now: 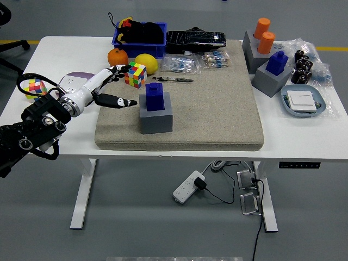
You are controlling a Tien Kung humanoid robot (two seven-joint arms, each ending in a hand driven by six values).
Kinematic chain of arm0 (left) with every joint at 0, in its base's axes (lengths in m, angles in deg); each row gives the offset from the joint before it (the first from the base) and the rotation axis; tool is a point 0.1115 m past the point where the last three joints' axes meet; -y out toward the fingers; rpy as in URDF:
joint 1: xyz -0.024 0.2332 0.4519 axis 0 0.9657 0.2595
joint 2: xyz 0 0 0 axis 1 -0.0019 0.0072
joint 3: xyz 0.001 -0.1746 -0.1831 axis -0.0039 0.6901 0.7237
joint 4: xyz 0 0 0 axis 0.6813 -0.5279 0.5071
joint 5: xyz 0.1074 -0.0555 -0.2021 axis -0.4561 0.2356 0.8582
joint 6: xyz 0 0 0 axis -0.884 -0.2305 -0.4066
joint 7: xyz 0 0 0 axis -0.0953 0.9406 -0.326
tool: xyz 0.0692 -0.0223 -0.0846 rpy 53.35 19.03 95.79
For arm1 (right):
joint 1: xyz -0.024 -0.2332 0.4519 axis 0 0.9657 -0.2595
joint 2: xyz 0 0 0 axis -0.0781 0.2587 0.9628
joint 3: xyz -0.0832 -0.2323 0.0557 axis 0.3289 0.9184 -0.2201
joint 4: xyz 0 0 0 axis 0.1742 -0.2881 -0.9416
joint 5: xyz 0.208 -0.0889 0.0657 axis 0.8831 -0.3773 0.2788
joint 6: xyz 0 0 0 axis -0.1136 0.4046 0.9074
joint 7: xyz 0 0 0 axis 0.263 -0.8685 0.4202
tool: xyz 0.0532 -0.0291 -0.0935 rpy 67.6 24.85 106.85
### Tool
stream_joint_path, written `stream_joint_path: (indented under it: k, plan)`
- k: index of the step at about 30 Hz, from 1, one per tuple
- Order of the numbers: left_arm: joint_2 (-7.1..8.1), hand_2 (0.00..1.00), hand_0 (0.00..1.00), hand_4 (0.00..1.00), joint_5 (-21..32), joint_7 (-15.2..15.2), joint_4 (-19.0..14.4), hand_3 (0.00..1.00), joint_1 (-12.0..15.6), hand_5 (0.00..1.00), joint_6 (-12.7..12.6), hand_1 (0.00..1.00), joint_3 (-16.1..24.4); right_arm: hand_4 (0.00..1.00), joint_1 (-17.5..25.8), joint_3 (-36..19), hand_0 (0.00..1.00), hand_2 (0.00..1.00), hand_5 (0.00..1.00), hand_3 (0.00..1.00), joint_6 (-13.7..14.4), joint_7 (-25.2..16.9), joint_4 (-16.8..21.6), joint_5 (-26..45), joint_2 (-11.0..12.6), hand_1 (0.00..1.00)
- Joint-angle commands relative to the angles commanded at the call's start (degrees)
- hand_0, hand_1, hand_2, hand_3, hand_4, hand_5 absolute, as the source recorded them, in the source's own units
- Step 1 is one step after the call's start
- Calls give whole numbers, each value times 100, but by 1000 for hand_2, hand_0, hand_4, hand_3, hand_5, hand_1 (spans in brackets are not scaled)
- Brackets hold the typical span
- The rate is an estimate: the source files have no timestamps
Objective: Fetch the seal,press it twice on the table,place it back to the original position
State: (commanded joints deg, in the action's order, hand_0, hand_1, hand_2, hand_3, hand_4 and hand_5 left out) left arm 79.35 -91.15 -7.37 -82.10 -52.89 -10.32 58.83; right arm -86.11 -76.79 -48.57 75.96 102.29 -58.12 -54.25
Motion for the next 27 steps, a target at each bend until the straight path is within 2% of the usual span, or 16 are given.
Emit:
stream_joint_path:
  k: [13, 14, 19, 20, 27]
  plan:
    - [-357, 931, 891, 955, 131, 30, 213, 961, -46, 90, 1, 916, -4, 735, -22, 13, 819, 688, 512, 697, -6, 3, -3, 15, -16, 719]
    - [-388, 894, 877, 947, 149, 32, 229, 945, -51, 37, 2, 888, 1, 735, -26, 16, 819, 688, 510, 697, -5, 3, -1, 17, -14, 719]
    - [-512, 894, 877, 947, 226, 40, 271, 945, -59, 37, 16, 888, 20, 735, -24, 23, 819, 688, 510, 697, -8, 7, -5, 17, -13, 719]
    - [-533, 846, 838, 927, 243, 39, 276, 926, -59, 2, 17, 859, 24, 735, -22, 24, 819, 688, 511, 697, -10, 8, -6, 16, -14, 719]
    - [-682, 824, 815, 921, 316, 41, 305, 922, -50, 2, 16, 846, 61, 736, -26, 43, 819, 687, 512, 697, -13, 4, -4, 23, -20, 719]
